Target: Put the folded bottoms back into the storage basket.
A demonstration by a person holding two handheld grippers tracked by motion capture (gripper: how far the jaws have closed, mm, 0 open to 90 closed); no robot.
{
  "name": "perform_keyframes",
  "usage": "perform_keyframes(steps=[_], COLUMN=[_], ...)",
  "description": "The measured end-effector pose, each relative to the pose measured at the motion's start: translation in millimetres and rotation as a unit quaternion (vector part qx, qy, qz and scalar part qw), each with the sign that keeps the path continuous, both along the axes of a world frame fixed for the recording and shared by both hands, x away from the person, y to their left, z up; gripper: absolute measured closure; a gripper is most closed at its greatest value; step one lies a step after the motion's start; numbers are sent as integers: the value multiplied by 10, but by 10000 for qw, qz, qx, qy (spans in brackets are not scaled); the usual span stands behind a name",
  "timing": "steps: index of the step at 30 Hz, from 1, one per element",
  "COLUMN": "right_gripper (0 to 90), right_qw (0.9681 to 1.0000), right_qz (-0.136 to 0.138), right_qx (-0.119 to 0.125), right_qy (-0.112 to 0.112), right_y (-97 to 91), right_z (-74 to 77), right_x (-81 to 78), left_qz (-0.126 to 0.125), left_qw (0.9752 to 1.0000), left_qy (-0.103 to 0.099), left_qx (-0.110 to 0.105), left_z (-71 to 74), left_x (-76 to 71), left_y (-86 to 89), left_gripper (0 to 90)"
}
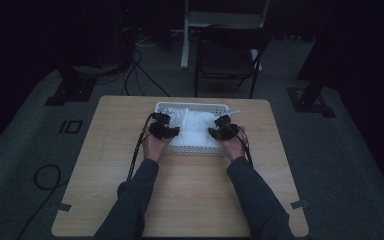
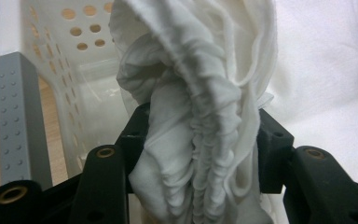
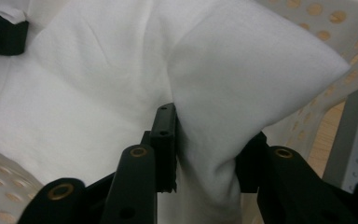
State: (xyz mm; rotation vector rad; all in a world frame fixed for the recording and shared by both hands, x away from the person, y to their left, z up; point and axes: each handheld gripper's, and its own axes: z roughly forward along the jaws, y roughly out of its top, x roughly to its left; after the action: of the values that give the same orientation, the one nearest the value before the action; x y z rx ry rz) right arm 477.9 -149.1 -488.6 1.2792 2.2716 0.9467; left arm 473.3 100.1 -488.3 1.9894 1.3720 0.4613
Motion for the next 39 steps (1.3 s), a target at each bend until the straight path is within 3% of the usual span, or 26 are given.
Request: perform_keyframes(steps=[3,9,14,22,23,25,33,39], right_gripper=[626,505,360,331,332,415,609,669], right_qw=[10000,9994,9988,9984,9984,9985,9967,9950], right_qz=[-17,-195,-252,-343,-350,-268,-20,-5], right_qx=[-79,-291,-404,-254,-222,-115,-146,-22], right_qy=[-21,1,-134,-361,-390,-453,-804,-1001], right_y=[4,-15,-35,-103,-114,-154,-209,-302], right_z=[0,5,25,117,137,189,319,358], right_x=[-5,9,9,-10,-20,-51,-235,-410], left_qz=[29,117,238,240,204,128,129,195], left_qw=[9999,9999,9995,9990,9991,9994,9983,9968], left_qy=[111,62,-13,-253,-257,-238,-443,-619], left_qx=[-69,-109,-211,-272,-286,-228,-347,-462], left_z=[4,40,73,178,194,199,261,287], left_x=[7,7,0,-48,-56,-70,-204,-339], left_y=[25,80,152,221,237,258,424,588], left_gripper=[458,354,324,329,329,362,503,552])
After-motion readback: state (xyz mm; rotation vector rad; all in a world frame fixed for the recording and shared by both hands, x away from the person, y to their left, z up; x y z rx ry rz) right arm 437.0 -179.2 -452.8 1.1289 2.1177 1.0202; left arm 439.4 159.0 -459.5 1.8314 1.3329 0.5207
